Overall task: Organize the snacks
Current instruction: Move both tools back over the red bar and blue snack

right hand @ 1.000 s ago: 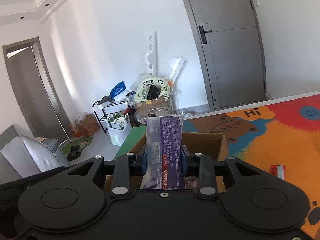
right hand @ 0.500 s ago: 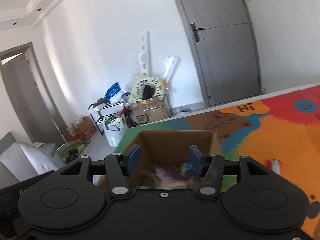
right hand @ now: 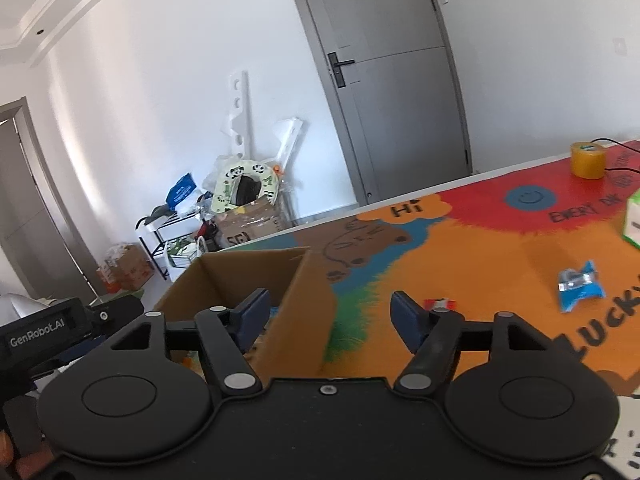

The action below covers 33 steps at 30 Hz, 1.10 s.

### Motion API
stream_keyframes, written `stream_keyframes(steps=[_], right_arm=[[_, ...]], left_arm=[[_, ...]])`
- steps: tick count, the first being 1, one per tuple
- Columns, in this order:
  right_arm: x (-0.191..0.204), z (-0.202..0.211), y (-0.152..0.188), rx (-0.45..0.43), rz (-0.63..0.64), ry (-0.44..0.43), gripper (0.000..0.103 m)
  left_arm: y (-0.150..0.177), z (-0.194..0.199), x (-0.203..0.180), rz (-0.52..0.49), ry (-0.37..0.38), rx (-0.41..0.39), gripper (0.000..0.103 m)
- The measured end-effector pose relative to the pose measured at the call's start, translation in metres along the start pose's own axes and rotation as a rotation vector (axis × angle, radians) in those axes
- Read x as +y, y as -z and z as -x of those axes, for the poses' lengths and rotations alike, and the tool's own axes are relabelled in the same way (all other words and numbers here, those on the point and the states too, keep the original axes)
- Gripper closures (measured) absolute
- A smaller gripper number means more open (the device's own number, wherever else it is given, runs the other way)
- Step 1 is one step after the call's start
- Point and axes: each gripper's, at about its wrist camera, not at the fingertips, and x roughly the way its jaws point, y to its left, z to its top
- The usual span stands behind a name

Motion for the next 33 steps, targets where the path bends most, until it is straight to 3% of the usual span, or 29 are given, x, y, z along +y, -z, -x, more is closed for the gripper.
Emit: stream_keyframes(steps=[10,16,33], right_arm=[[-0.049,0.024,0.000,-0.032,-0.050,0.044,0.001],[-0.074,0.035,0.000,-0.056,-0.055,0.087,0.000],[-0.143,0.051,0.005,-0.070,-0.128,0.159,0.000]], left_arm=[[0.015,-0.002,-0.044,-0.055,0.035,0.011,0.015],[0.023,-0.005,-0.071,-0.088,0.063,0.017,0.010],[0.048,-0.021,-0.134,-0.163,0.139,0.060,0.009]])
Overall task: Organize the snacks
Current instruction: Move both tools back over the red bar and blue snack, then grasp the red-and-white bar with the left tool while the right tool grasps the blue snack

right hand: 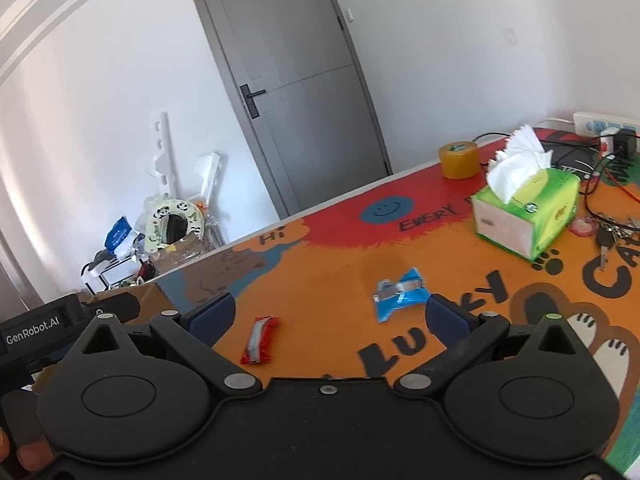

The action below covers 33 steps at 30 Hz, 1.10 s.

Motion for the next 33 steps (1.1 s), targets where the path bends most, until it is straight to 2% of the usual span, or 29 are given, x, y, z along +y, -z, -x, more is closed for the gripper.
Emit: stream_keyframes(steps=[6,12,22,26,30,33], right_arm=[[-0.021,-0.010,0.000,0.013,-0.030,0.026,0.003],[-0.031,-0.031,-0.003,0.039,-0.045,0.040,0.012],[-0.041,-0.077,-0.010,0.091,-0.032,0.065,0.012],[-0.040,-0.092,-0.010,0.109,-0.012,0.072,0.013],[-0.043,-0.107,-0.011,0.131,0.008,0.086,0.013],[-0.046,-0.117,-0.013,0.137,0.015,0.097,0.013]], left_arm=[[0.004,-0.018,-0.015,-0.022,0.009,0.019,0.009],[0.007,-0.040,-0.024,-0.038,0.002,0.041,0.010],[0.014,-0.089,-0.036,-0.061,-0.047,0.094,0.012],[0.021,-0.111,-0.034,-0.051,-0.066,0.148,0.017],[0.027,-0.129,-0.037,-0.066,-0.088,0.172,0.017],[0.031,-0.138,-0.037,-0.070,-0.106,0.182,0.022]])
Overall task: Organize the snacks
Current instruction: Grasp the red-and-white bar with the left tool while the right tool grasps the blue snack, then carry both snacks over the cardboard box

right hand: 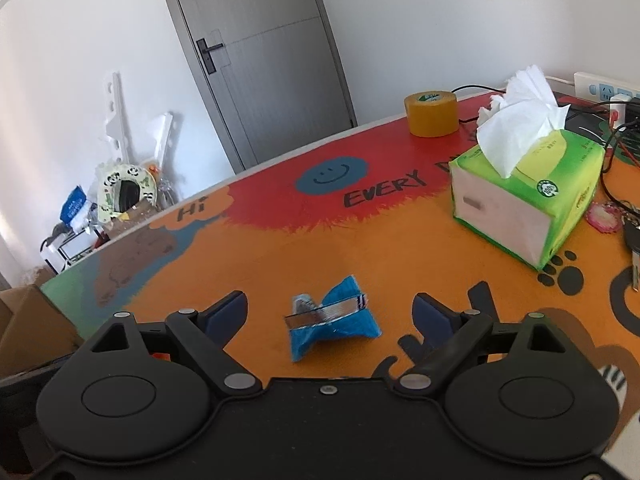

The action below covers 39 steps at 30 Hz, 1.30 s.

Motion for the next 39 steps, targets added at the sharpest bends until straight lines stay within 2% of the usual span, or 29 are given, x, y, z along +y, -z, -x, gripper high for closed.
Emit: stream_keyframes(steps=[3,7,10,12,14,17,26,39], right_arm=[[-0.002,-0.008,-0.002,0.002,0.011,0.009,0.013],[0.002,-0.015,-0.003,0.003,0.029,0.005,0.013],[0.008,-0.021,0.000,0.010,0.054,0.000,0.016],[0.012,-0.026,0.002,0.025,0.074,-0.004,0.026],[0.010,-0.031,0.005,0.054,0.070,0.003,0.047],[0.010,-0.023,0.008,0.039,0.081,0.016,0.062],[0.007,0.017,0.027,0.025,0.028,-0.005,0.065],[0.028,0.062,0.042,-0.027,0.010,-0.043,0.065]], left_arm=[[0.002,-0.007,-0.001,-0.005,-0.015,0.010,0.027],[0.007,-0.012,-0.002,-0.009,-0.024,0.027,0.038],[0.010,-0.010,-0.003,-0.024,-0.036,0.013,0.045],[0.010,-0.009,0.000,-0.018,-0.029,0.009,0.054],[0.010,-0.008,0.001,-0.023,-0.022,0.011,0.069],[0.011,-0.005,0.002,-0.018,0.007,0.017,0.084],[0.025,0.017,0.004,0.002,0.058,0.027,0.084],[0.028,0.067,0.015,0.013,0.116,-0.039,0.084]])
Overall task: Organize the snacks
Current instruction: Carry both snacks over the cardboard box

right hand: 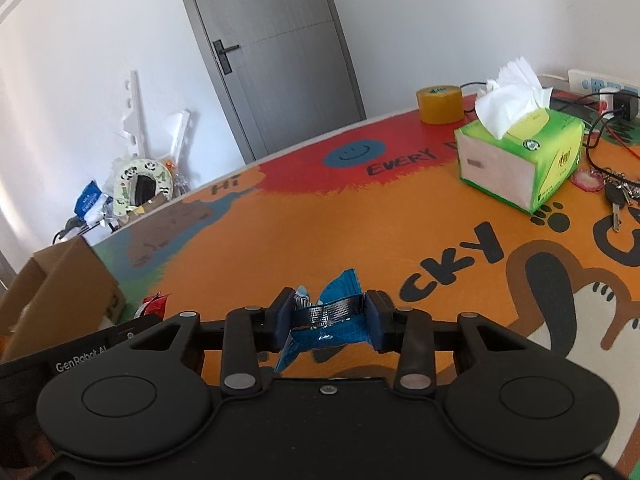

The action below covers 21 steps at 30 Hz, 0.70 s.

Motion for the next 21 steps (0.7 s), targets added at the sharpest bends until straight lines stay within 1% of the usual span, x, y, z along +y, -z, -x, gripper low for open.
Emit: stream_keyframes(steps=[21], right_arm=[[0.052,0.046,0.003,-0.076,0.056,-0.082,0.065]], left_arm=[[-0.007,0.070,0.026,0.018,0.001,-0.126,0.084]])
